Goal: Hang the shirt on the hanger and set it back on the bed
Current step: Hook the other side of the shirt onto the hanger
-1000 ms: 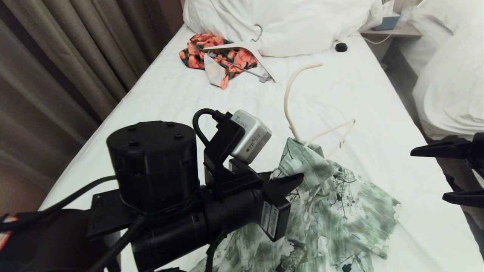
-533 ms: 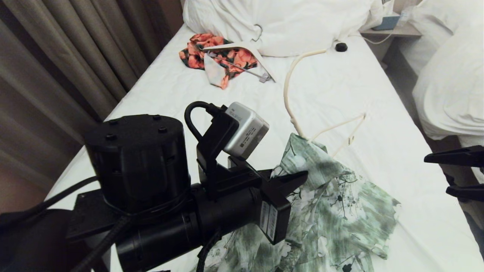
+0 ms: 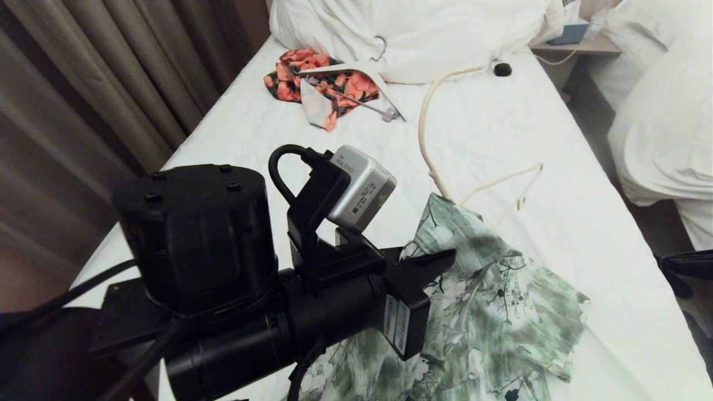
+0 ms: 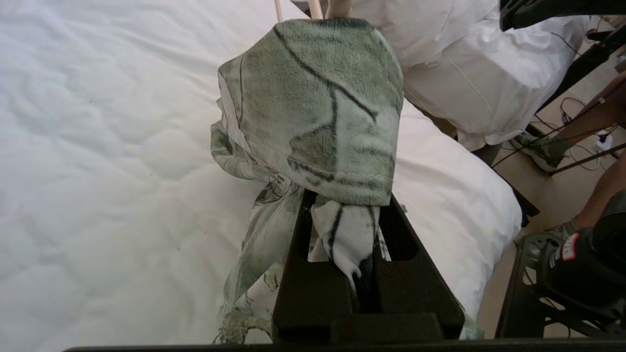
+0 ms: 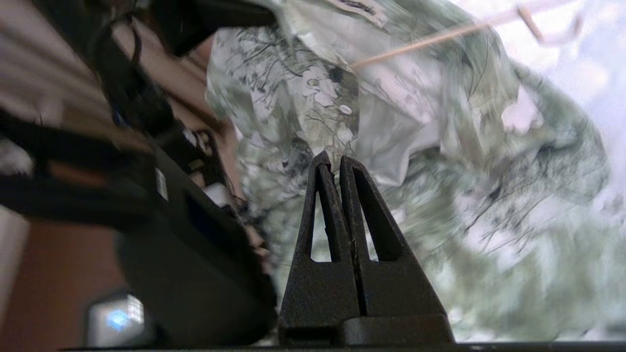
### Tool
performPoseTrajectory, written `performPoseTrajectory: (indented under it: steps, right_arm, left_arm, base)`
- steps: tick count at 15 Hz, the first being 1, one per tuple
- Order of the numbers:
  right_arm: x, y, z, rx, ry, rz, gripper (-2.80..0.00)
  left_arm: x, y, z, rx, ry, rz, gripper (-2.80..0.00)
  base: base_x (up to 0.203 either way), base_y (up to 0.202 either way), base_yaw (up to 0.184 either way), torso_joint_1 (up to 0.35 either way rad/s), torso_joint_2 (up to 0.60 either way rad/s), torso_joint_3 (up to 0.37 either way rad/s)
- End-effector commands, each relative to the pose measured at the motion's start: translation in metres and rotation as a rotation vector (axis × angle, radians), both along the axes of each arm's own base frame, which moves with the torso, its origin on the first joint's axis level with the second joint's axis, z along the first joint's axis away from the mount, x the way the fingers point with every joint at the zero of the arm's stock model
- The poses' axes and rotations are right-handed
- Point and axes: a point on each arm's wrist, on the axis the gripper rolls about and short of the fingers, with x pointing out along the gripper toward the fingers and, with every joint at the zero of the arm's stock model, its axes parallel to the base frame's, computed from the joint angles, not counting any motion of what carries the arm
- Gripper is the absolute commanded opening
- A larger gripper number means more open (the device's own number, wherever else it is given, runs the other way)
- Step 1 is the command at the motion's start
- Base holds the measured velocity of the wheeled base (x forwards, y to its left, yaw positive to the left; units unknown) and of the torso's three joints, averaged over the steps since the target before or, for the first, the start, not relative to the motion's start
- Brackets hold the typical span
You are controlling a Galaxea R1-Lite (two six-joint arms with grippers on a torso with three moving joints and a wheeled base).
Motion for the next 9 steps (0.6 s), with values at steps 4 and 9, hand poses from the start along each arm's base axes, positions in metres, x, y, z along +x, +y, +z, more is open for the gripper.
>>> performPoseTrajectory:
  steps: [4, 9]
  right_arm:
    - [-0.011, -0.012, 0.002, 0.041, 0.066, -0.107, -2.8]
    - [-0.022, -0.021, -0.004, 0.075, 0.126, -0.203, -2.8]
  left_arm:
    - [-0.001, -0.004, 0.01, -0.03, -0.018, -0.008, -2.8]
    - [-0.001, -0.004, 0.01, -0.032, -0.018, -0.005, -2.8]
  base:
    - [0.0, 0.0, 0.0, 0.0, 0.0, 0.0]
    - [0.0, 0.0, 0.0, 0.0, 0.0, 0.0]
